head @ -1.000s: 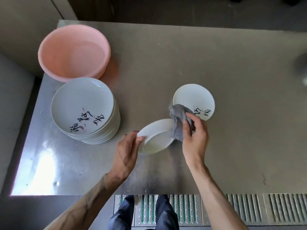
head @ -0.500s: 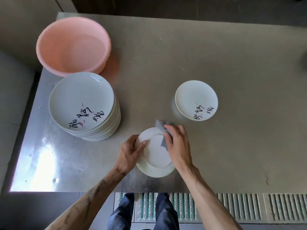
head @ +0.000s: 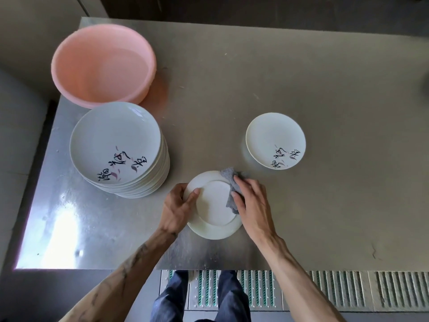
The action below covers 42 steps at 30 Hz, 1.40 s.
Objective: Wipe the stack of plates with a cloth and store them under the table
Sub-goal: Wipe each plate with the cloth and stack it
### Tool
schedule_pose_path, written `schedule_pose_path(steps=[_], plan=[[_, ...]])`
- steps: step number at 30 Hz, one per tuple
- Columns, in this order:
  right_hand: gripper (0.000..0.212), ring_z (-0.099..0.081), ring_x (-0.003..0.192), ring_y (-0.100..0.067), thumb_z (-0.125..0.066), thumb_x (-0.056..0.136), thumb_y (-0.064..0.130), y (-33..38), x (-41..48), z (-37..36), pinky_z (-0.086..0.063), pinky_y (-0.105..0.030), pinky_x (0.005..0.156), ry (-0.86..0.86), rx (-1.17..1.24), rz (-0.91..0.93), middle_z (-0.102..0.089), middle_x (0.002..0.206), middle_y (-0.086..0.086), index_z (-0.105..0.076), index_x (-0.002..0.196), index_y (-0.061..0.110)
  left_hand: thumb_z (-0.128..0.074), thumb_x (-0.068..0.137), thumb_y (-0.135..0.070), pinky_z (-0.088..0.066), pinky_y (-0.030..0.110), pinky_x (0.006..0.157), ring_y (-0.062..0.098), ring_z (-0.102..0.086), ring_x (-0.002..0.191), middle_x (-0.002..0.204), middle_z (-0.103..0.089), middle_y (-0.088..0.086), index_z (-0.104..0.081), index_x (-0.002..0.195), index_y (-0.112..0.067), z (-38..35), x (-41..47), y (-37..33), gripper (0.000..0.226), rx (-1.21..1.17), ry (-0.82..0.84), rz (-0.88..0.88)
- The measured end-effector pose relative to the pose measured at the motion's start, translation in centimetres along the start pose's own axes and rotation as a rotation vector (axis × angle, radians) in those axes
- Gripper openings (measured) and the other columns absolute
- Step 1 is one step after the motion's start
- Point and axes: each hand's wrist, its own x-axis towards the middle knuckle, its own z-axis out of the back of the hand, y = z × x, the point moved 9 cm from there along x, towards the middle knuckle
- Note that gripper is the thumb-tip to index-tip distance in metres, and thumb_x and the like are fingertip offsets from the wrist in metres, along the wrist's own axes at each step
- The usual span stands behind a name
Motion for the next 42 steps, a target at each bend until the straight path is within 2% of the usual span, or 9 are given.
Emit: schedule_pose_path(steps=[7,12,18,22,26,30,34,38,42], plan=[[0.043,-0.054,0.109,-0.029,-0.065,0.098,0.023,-1.1,-2.4,0.3,-0.042,-0.027,0.096,-0.061,0.002,-0.117,-0.057,0.124,-0.005,-0.059,0.14,0.014,-0.068,0.078,-0.056,-0.053,0.032,0.063,0.018,-0.063,0.081,0.096,-0.07,0.005,-0.061,0.104,-0.013,0.1,-0.8,0.9,0.05,-0.126,-0.114,0.069],[0.044,-0.049,0.114,-0.025,-0.062,0.101,0.018,-1.1,0.5,0.9,-0.042,-0.027,0.101,-0.013,0.023,-0.058,-0.056,0.132,-0.001,-0.056,0.145,0.017,-0.083,0.081,-0.041,-0.056,0.032,0.054,0.02,-0.072,0.078,0.105,-0.074,0.009,-0.054,0.118,-0.017,-1.3,-0.6,0.3,0.053,-0.082,0.221,0.06],[0.045,-0.052,0.115,-0.026,-0.064,0.1,0.024,-1.3,-3.3,0.4,-0.046,-0.033,0.099,-0.082,0.036,-0.186,-0.053,0.131,-0.004,-0.056,0.143,0.015,-0.079,0.076,-0.049,-0.059,0.039,0.054,0.031,-0.07,0.092,0.112,-0.062,0.004,-0.049,0.116,-0.028,-0.2,-0.2,-0.5,0.054,-0.032,0.055,-0.016],[0.044,-0.051,0.112,-0.027,-0.064,0.099,0.018,-1.5,-2.6,0.7,-0.046,-0.033,0.098,-0.084,0.024,-0.171,-0.055,0.131,-0.004,-0.057,0.143,0.016,-0.085,0.081,-0.035,-0.061,0.036,0.055,0.027,-0.072,0.09,0.116,-0.064,0.003,-0.038,0.146,-0.05,-1.0,-0.9,-0.2,0.082,0.01,0.287,-0.106],[0.044,-0.051,0.114,-0.027,-0.064,0.099,0.017,-1.1,-0.3,0.9,-0.04,-0.025,0.099,-0.02,0.046,-0.111,-0.055,0.13,-0.003,-0.058,0.143,0.018,-0.086,0.082,-0.016,-0.059,0.042,0.049,0.036,-0.072,0.077,0.14,-0.048,-0.012,-0.043,0.148,-0.047,-1.1,-0.9,-0.7,0.085,0.136,0.407,-0.208],[0.044,-0.052,0.119,-0.025,-0.065,0.099,0.02,-0.9,-2.8,0.4,-0.047,-0.035,0.103,-0.097,0.102,-0.205,-0.052,0.132,-0.003,-0.057,0.142,0.016,-0.088,0.077,-0.011,-0.061,0.05,0.052,0.034,-0.07,0.071,0.123,-0.054,-0.036,-0.049,0.144,-0.048,-1.1,-0.9,-1.0,0.086,0.042,0.301,-0.169],[0.042,-0.053,0.12,-0.025,-0.064,0.1,0.02,-1.0,-3.8,0.4,-0.047,-0.037,0.104,-0.136,0.111,-0.204,-0.052,0.133,-0.004,-0.058,0.141,0.016,-0.089,0.074,-0.032,-0.063,0.035,0.072,0.007,-0.067,0.099,0.125,-0.058,-0.028,-0.045,0.146,-0.045,-1.8,-2.4,-0.5,0.086,0.026,0.257,-0.179],[0.043,-0.053,0.119,-0.026,-0.064,0.1,0.021,-1.6,-1.9,1.0,-0.037,-0.02,0.101,-0.072,0.083,-0.185,-0.054,0.131,-0.004,-0.058,0.142,0.014,-0.084,0.078,-0.033,-0.063,0.048,0.085,0.026,-0.07,0.11,0.137,-0.054,-0.002,-0.052,0.144,-0.039,-1.0,-1.6,-0.5,0.074,-0.023,0.231,-0.176],[0.045,-0.055,0.126,-0.022,-0.065,0.099,0.02,-0.5,-4.0,0.6,-0.043,-0.03,0.108,-0.104,0.136,-0.21,-0.052,0.133,-0.004,-0.056,0.143,0.012,-0.083,0.076,-0.027,-0.061,0.052,0.088,0.028,-0.07,0.105,0.138,-0.051,0.003,-0.049,0.148,-0.039,-0.9,-1.7,-1.2,0.081,-0.017,0.148,-0.192]])
